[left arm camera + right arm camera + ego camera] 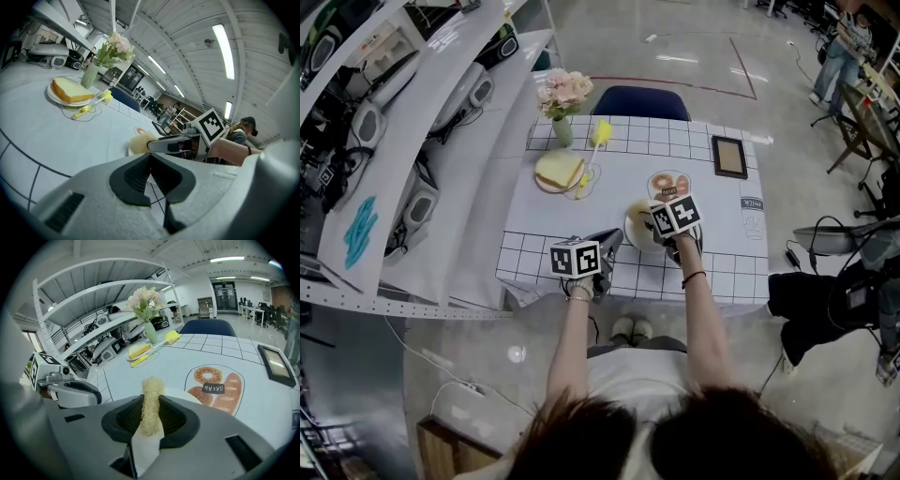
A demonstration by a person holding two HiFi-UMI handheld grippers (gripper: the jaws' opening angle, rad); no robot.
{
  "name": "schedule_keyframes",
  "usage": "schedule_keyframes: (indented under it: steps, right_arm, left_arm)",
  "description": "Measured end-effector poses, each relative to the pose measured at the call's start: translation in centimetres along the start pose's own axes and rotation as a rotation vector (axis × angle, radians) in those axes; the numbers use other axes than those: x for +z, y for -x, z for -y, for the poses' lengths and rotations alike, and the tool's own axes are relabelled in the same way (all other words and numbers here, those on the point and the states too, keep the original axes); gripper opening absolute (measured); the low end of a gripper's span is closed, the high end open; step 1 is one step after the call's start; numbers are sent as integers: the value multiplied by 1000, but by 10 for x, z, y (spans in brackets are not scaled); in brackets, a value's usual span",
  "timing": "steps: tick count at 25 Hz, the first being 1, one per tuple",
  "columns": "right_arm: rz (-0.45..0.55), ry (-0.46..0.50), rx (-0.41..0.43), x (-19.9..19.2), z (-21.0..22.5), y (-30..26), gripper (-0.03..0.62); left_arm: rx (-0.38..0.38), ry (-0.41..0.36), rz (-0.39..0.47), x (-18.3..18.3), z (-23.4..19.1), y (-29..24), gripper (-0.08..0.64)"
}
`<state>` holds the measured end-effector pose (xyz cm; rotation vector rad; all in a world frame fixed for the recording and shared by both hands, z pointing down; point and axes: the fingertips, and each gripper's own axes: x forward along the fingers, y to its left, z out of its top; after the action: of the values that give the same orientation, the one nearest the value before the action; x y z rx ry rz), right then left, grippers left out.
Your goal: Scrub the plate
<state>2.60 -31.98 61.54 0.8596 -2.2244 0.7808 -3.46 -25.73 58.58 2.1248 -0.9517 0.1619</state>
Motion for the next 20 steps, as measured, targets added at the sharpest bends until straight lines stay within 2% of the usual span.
schedule_keyframes:
  steps: [20]
  right_arm:
    - [85,-77,-76,5,18,3,74]
  left_arm:
    - [0,10,-6,-6,-2,1,11]
